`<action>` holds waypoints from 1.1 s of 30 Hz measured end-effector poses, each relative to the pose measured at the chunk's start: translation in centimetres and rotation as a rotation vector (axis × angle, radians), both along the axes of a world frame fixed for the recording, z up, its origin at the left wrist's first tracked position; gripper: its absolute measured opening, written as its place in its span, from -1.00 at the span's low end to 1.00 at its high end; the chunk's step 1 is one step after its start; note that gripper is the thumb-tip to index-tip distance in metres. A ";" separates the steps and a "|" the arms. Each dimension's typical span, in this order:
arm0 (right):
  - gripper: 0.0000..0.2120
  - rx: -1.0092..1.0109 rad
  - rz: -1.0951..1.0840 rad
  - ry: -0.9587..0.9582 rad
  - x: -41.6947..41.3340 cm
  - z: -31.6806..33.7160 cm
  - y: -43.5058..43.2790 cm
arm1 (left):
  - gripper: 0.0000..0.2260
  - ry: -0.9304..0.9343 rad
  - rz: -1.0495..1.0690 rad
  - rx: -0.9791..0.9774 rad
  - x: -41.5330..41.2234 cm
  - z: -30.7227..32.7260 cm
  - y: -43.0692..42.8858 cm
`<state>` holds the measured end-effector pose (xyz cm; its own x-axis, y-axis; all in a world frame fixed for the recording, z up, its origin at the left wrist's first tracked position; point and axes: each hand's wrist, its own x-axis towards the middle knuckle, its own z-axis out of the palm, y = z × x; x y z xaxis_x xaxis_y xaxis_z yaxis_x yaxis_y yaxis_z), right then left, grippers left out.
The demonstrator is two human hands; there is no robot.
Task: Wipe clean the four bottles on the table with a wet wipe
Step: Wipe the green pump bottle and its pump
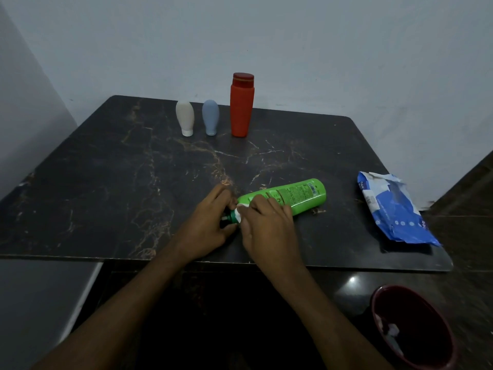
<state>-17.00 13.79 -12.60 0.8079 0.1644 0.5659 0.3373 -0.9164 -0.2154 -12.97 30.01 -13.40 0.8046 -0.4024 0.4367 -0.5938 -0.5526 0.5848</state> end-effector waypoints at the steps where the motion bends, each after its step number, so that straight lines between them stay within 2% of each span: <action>1: -0.85 -0.008 -0.023 0.013 0.2 0.4 0.4 | -0.65 0.002 0.003 0.001 0.0 0.0 0.0; 4: -0.86 -0.022 -0.057 0.016 0.0 0.1 0.7 | -0.66 0.003 0.004 0.000 0.0 -0.1 0.1; 10: -0.74 0.074 -0.002 0.021 -1.9 -2.3 -1.2 | -0.74 -0.035 0.047 0.060 -0.1 -0.5 -0.2; 16: -0.89 0.241 0.001 0.018 -0.8 -1.6 -2.2 | -0.71 -0.015 0.100 0.105 -0.2 -0.7 -0.1; 19: -0.87 0.304 0.047 0.031 0.1 -1.3 -2.7 | -0.73 -0.010 0.124 0.135 0.2 -0.6 -0.2; 25: -0.68 0.230 0.098 0.090 1.5 0.3 -2.2 | -0.82 0.037 0.082 0.145 0.6 -0.7 0.0; 31: -0.62 0.181 0.043 0.147 3.1 1.6 -1.2 | -0.78 -0.007 0.098 0.148 0.4 -0.7 0.1; 33: -0.66 0.175 0.008 0.136 3.3 1.8 -0.9 | -0.76 0.010 0.124 0.141 0.3 -0.7 0.1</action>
<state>-13.74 12.85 -10.84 0.8779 0.0803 0.4721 0.3016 -0.8584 -0.4149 -12.64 30.12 -14.14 0.8559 -0.3567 0.3744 -0.5105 -0.6981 0.5021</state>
